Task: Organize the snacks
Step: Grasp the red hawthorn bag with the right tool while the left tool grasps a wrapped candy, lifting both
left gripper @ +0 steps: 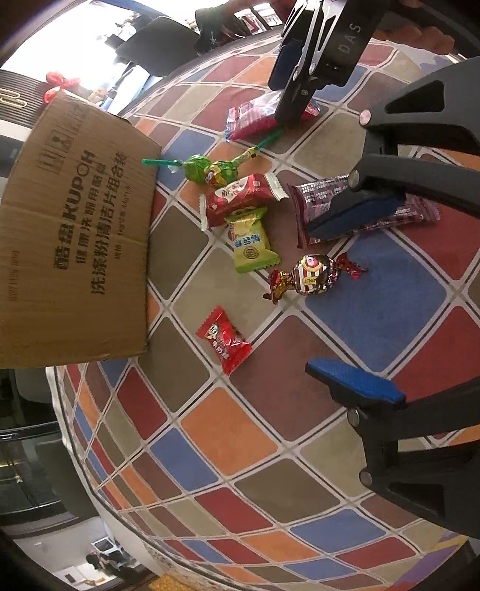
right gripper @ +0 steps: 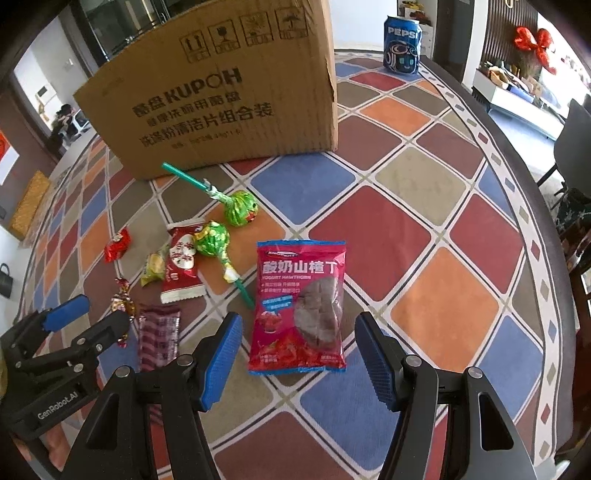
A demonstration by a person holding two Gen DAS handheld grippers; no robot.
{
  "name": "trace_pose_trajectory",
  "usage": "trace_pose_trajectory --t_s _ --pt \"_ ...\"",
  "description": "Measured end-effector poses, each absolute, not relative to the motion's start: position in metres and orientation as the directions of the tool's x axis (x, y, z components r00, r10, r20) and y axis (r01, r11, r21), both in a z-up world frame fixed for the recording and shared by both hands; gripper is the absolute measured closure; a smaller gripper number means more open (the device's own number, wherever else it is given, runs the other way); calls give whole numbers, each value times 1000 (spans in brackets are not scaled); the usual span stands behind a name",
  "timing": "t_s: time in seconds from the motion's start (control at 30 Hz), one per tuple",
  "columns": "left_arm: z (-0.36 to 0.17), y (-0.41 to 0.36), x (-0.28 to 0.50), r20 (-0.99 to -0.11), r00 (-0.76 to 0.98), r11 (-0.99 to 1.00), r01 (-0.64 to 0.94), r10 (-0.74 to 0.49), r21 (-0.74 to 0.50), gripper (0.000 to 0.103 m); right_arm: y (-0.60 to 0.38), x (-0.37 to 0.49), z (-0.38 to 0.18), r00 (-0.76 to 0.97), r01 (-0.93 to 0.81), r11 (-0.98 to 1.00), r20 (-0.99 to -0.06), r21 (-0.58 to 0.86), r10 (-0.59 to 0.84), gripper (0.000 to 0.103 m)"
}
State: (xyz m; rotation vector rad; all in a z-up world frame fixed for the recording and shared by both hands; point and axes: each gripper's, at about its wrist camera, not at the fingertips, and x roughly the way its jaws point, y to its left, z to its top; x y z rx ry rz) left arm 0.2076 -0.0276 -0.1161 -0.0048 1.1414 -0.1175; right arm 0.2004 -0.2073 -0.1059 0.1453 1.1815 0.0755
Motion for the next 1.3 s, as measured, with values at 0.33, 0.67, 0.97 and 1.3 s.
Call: trace_pose_trajectory --t_s 0.33,0.67,0.97,1.3 --pt "-123 -28 216 -910 399 992 93 -112 -82 52 -209 209 -111 384 24 987 -913 161 139 39" --pt "-122 -29 215 -907 409 992 108 -104 -65 80 -206 209 -109 407 8 992 -906 127 113 61" --pt "-106 -29 206 -887 441 988 116 -139 -97 80 -205 198 -101 423 -1 989 -896 150 136 61" --pt "-75 -30 197 -848 500 984 134 -173 -121 80 -199 189 -72 477 -39 983 -861 180 176 61"
